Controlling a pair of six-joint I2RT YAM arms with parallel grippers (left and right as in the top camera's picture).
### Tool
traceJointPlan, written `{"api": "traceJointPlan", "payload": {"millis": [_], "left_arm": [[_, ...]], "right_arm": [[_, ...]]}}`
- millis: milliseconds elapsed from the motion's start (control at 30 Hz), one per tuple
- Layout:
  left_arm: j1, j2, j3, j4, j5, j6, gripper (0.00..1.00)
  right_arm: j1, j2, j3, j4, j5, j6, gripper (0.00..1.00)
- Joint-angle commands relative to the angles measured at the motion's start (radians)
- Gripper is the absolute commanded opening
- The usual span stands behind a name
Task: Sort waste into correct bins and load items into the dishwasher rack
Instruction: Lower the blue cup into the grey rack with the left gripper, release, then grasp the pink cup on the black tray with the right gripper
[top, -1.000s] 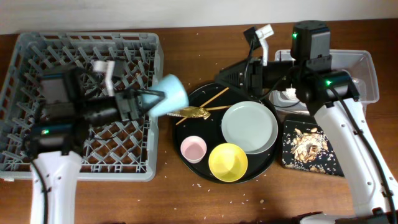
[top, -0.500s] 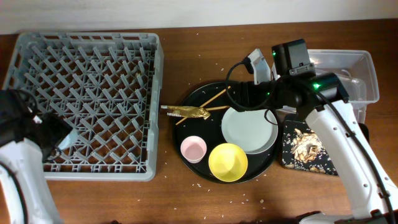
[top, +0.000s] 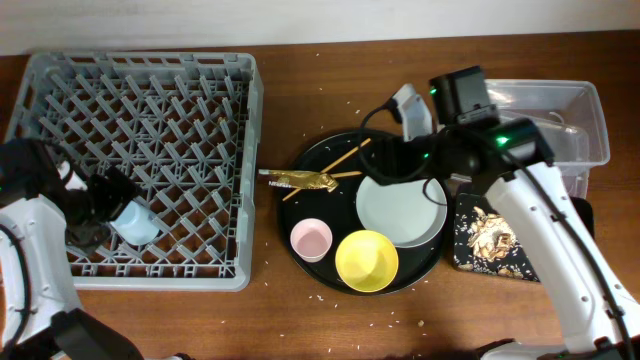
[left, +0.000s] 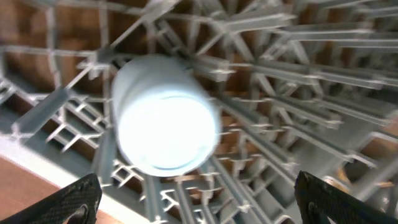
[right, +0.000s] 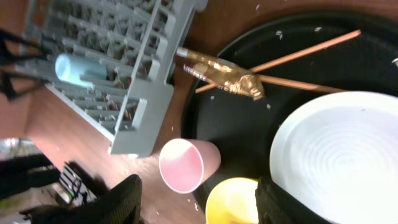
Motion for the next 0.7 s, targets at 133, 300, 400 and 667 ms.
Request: {"api": "traceJointPlan", "payload": {"millis": [133, 300, 400, 667], "left_arm": [[-0.247, -0.226, 0.164, 0.008, 0.32, 0.376, 0.99], [-0.295, -0.252, 0.164, -0.013, 0.323, 0.376, 0.99], [-0.295, -0.251, 0.164, -0.023, 0.351, 0.376, 0.99], [-0.295, -0.251, 0.164, 0.028, 0.893, 0.376, 0.99]], "right_arm": [[0.282, 0.245, -0.097, 0.067, 0.17, 0.092, 0.59], [0.316, 0.433, -0.097, 0.07, 0.189, 0.12, 0.5], [0.301, 0.45, -0.092, 0.072, 0.175, 0.123, 0.04], [0.093, 0.109, 0.088, 0.029, -0.317, -0.217, 0.04]]}}
